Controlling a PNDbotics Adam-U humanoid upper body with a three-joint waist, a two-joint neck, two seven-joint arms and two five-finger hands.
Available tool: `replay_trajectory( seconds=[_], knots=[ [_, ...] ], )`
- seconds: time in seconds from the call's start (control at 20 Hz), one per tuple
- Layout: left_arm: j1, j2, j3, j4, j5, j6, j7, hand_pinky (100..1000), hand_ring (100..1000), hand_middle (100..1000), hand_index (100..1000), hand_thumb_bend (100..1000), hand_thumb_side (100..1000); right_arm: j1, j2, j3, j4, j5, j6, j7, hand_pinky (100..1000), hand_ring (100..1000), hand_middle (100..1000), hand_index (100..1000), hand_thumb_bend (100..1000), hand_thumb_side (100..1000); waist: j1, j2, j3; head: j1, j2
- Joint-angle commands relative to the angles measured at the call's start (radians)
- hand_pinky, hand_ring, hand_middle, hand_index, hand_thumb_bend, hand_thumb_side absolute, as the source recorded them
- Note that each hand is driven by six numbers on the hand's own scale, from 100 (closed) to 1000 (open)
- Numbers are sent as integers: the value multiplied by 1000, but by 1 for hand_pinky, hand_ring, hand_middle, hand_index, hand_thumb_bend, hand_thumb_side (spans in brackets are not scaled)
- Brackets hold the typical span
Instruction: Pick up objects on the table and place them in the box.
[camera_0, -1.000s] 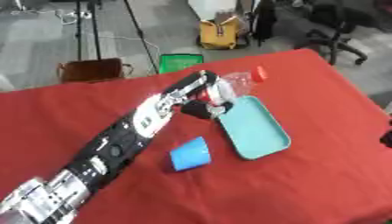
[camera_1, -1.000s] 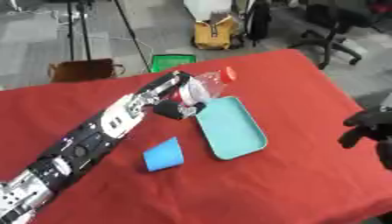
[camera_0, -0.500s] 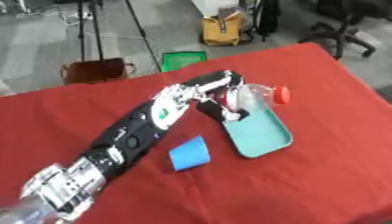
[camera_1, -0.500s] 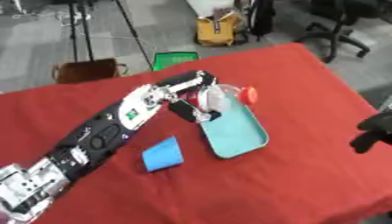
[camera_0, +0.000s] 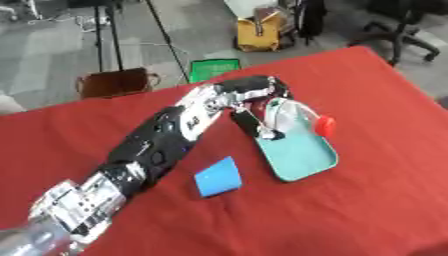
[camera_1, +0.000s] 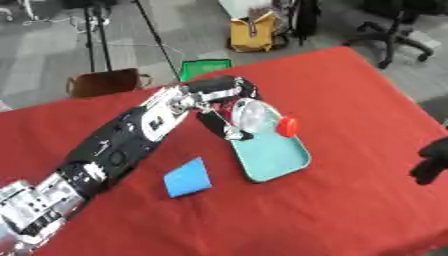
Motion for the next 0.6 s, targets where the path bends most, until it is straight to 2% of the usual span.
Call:
replay_trajectory(
  seconds=[0.05,0.6],
  knots=[
    [-16,14,12,-16,-53,1,28,733,771,621,762,434,222,-16,-4,2,-27,-9,-113,117,608,551,683,766,175,486,-5,-14,-4,-1,-17],
    [-13,-25,17,46,-237,-30,80,755,778,629,780,478,270,-23,6,5,-40,-12,-101,117,607,550,682,765,173,487,8,-7,-22,11,-42]
  ],
)
